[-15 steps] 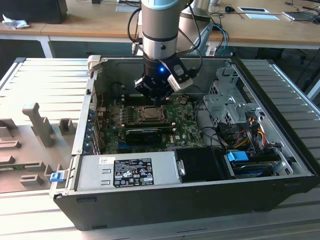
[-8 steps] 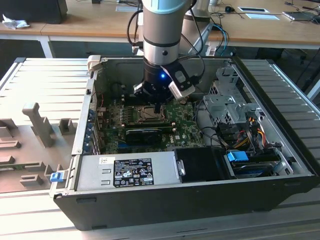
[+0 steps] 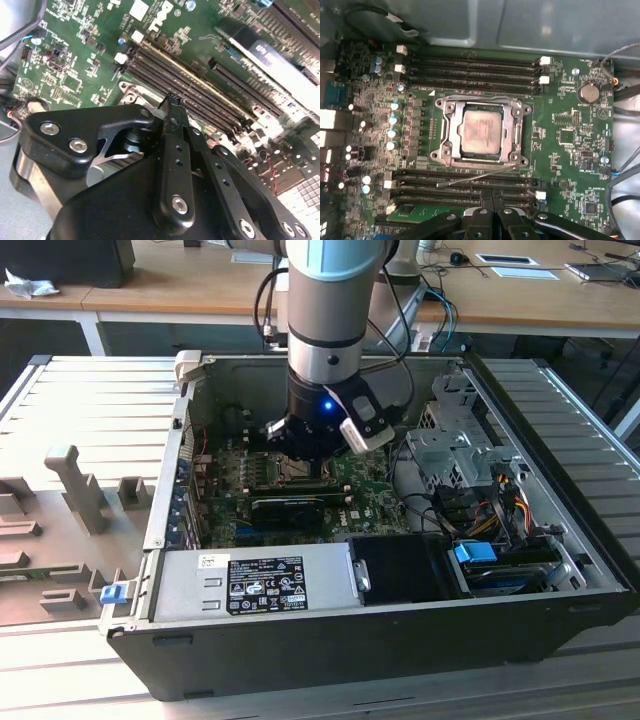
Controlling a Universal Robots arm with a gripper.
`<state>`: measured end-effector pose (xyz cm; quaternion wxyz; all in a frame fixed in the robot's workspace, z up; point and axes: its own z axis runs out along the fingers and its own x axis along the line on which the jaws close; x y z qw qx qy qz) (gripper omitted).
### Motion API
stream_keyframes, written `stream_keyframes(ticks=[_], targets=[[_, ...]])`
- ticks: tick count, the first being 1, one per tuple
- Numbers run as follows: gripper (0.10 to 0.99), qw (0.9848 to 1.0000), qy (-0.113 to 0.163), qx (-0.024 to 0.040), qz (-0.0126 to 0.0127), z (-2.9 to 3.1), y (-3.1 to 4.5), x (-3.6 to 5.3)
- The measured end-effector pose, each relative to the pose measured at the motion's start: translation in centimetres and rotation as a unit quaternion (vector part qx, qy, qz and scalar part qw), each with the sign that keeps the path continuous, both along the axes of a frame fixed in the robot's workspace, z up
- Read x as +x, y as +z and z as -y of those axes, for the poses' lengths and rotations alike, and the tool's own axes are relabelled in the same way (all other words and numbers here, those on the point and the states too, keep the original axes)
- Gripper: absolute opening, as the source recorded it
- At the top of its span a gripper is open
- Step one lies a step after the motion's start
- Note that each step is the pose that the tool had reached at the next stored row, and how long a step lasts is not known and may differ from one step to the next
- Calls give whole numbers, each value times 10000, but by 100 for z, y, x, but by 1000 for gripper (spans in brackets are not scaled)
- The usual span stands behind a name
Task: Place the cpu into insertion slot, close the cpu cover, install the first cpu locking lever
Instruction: 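Install the first cpu locking lever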
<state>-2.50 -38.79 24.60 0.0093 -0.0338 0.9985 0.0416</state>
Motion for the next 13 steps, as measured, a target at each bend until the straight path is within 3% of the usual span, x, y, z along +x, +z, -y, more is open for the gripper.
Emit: stream_keyframes(ticks=[5,10,11,12,13], targets=[[106,10000,-1,1,-7,106,-5,-10],[106,10000,0,6,-8,163,-6,-19],[106,10000,0,27,-13,173,-7,-19],[106,9999,0,100,-26,174,-8,-20],[106,9998,0,217,-27,174,-8,-20]])
